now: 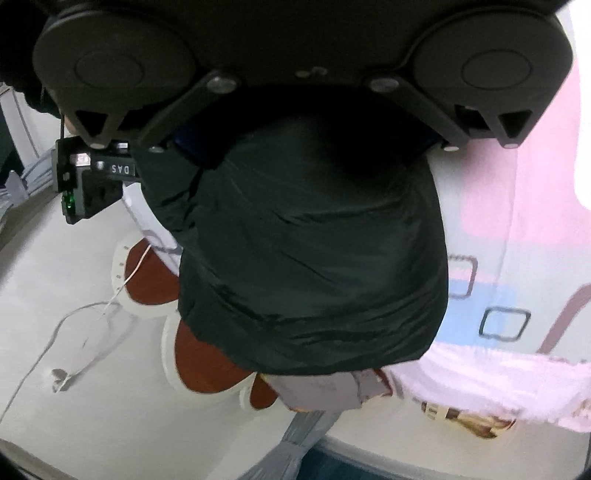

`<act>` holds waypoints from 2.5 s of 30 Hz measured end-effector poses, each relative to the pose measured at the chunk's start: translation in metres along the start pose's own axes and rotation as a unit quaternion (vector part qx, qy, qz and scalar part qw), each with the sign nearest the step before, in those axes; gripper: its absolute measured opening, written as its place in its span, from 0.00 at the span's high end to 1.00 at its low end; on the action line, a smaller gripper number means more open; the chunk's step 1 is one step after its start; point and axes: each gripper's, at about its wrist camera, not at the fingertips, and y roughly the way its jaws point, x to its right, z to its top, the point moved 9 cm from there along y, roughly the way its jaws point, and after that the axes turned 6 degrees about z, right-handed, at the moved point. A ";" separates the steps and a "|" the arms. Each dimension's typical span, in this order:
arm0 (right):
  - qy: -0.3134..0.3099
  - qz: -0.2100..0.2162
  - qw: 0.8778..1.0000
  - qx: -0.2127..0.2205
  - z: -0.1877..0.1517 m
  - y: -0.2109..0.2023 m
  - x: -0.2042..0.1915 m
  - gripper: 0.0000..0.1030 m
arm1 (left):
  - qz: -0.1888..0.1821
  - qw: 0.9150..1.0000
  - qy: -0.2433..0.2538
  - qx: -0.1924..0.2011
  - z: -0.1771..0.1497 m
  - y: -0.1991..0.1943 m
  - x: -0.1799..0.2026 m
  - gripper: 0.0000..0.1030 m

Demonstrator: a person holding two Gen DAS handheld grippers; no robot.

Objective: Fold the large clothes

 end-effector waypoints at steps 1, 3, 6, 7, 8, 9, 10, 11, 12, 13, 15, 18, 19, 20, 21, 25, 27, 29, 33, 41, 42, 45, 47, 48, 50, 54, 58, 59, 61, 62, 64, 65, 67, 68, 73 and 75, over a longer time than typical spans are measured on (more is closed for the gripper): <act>-0.007 0.007 1.000 0.002 0.001 0.002 -0.011 0.25 | -0.002 1.000 -0.001 0.006 0.003 -0.009 0.000 0.02; -0.019 0.023 1.000 0.002 0.003 0.009 -0.037 0.26 | 0.000 1.000 0.001 0.017 0.007 -0.028 -0.002 0.02; -0.037 0.044 0.998 -0.004 -0.001 0.030 -0.078 0.27 | 0.012 0.999 0.006 0.033 0.014 -0.064 -0.014 0.02; -0.042 0.048 0.998 -0.007 -0.004 0.039 -0.091 0.27 | 0.017 0.999 0.007 0.038 0.016 -0.077 -0.021 0.02; -0.048 0.052 0.997 -0.010 -0.007 0.047 -0.103 0.28 | 0.020 0.999 0.007 0.040 0.017 -0.088 -0.029 0.02; -0.054 0.057 0.997 -0.013 -0.011 0.058 -0.117 0.28 | 0.024 0.999 0.007 0.044 0.018 -0.101 -0.038 0.02; -0.059 0.061 0.996 -0.017 -0.015 0.071 -0.132 0.29 | 0.027 0.999 0.004 0.047 0.018 -0.114 -0.049 0.02; -0.063 0.064 0.996 -0.021 -0.019 0.083 -0.146 0.29 | 0.030 0.998 0.002 0.050 0.019 -0.126 -0.060 0.02; -0.069 0.066 0.995 -0.025 -0.024 0.095 -0.158 0.29 | 0.036 0.998 -0.002 0.053 0.018 -0.139 -0.073 0.02; -0.074 0.068 0.994 -0.031 -0.027 0.117 -0.172 0.29 | 0.040 0.998 -0.004 0.056 0.018 -0.150 -0.084 0.02; -0.077 0.065 0.994 -0.043 -0.039 0.149 -0.191 0.29 | 0.052 0.997 -0.008 0.059 0.014 -0.172 -0.110 0.02; -0.063 0.050 0.994 -0.071 -0.068 0.208 -0.195 0.29 | 0.070 0.997 -0.023 0.032 -0.001 -0.182 -0.164 0.02; -0.052 0.030 0.995 -0.084 -0.083 0.233 -0.183 0.29 | 0.090 0.996 -0.023 0.012 -0.013 -0.175 -0.187 0.02; -0.048 0.009 0.995 -0.092 -0.092 0.250 -0.171 0.29 | 0.114 0.993 -0.023 -0.009 -0.027 -0.165 -0.206 0.02; -0.030 -0.026 0.994 -0.098 -0.108 0.270 -0.149 0.29 | 0.139 0.990 -0.023 -0.027 -0.044 -0.152 -0.224 0.02; 0.013 -0.022 0.998 -0.060 -0.119 0.282 -0.136 0.25 | 0.134 0.990 -0.035 0.008 -0.059 -0.146 -0.233 0.01; 0.012 -0.029 0.997 -0.066 -0.118 0.285 -0.137 0.25 | 0.141 0.990 -0.020 0.005 -0.057 -0.144 -0.229 0.01; 0.008 -0.039 0.997 -0.064 -0.114 0.285 -0.137 0.25 | 0.143 0.990 -0.017 0.000 -0.054 -0.146 -0.231 0.01; -0.011 -0.075 0.997 -0.029 -0.111 0.258 -0.139 0.25 | 0.136 0.990 -0.015 0.020 -0.052 -0.168 -0.237 0.05; -0.144 -0.139 0.977 0.077 -0.058 0.177 -0.190 0.33 | 0.166 0.981 -0.001 0.097 -0.018 -0.215 -0.243 0.18; -0.165 -0.134 0.974 0.080 -0.052 0.188 -0.211 0.42 | 0.165 0.981 -0.002 0.103 -0.009 -0.213 -0.241 0.18; -0.216 -0.119 0.966 0.072 -0.039 0.225 -0.253 0.54 | 0.162 0.981 0.016 0.103 0.010 -0.198 -0.224 0.24; -0.250 -0.123 0.959 0.059 -0.042 0.251 -0.269 0.54 | 0.154 0.984 0.030 0.086 0.014 -0.183 -0.210 0.31; -0.269 -0.125 0.954 0.051 -0.047 0.265 -0.272 0.54 | 0.154 0.984 0.039 0.075 0.012 -0.174 -0.205 0.31; -0.291 -0.152 0.944 0.025 -0.059 0.287 -0.264 0.54 | 0.180 0.980 0.066 0.052 0.007 -0.153 -0.197 0.30; -0.272 -0.209 0.939 -0.023 -0.074 0.321 -0.216 0.54 | 0.219 0.972 0.068 0.047 -0.004 -0.130 -0.194 0.29; -0.236 -0.215 0.947 -0.040 -0.086 0.322 -0.177 0.54 | 0.259 0.961 0.089 0.049 -0.019 -0.114 -0.188 0.29; -0.220 -0.213 0.951 -0.036 -0.088 0.323 -0.169 0.54 | 0.263 0.960 0.090 0.046 -0.020 -0.111 -0.186 0.29; -0.212 -0.212 0.954 -0.030 -0.091 0.316 -0.169 0.54 | 0.267 0.959 0.092 0.039 -0.019 -0.109 -0.183 0.29; -0.216 -0.215 0.952 -0.030 -0.091 0.310 -0.173 0.54 | 0.269 0.958 0.095 0.037 -0.019 -0.110 -0.183 0.29; -0.219 -0.221 0.950 -0.026 -0.092 0.302 -0.181 0.54 | 0.268 0.958 0.097 0.035 -0.017 -0.114 -0.182 0.29; -0.220 -0.217 0.951 -0.023 -0.096 0.295 -0.191 0.61 | 0.267 0.958 0.095 0.035 -0.015 -0.118 -0.182 0.29; -0.235 -0.211 0.949 -0.007 -0.100 0.275 -0.211 0.64 | 0.263 0.960 0.088 0.044 -0.017 -0.137 -0.175 0.35; -0.239 -0.207 0.949 0.001 -0.103 0.265 -0.218 0.65 | 0.257 0.961 0.084 0.049 -0.019 -0.144 -0.170 0.40; -0.272 -0.181 0.945 0.013 -0.158 0.220 -0.257 0.65 | 0.258 0.958 0.099 0.071 -0.050 -0.194 -0.143 0.44; -0.273 -0.185 0.944 0.002 -0.181 0.216 -0.253 0.65 | 0.273 0.954 0.103 0.068 -0.066 -0.203 -0.142 0.44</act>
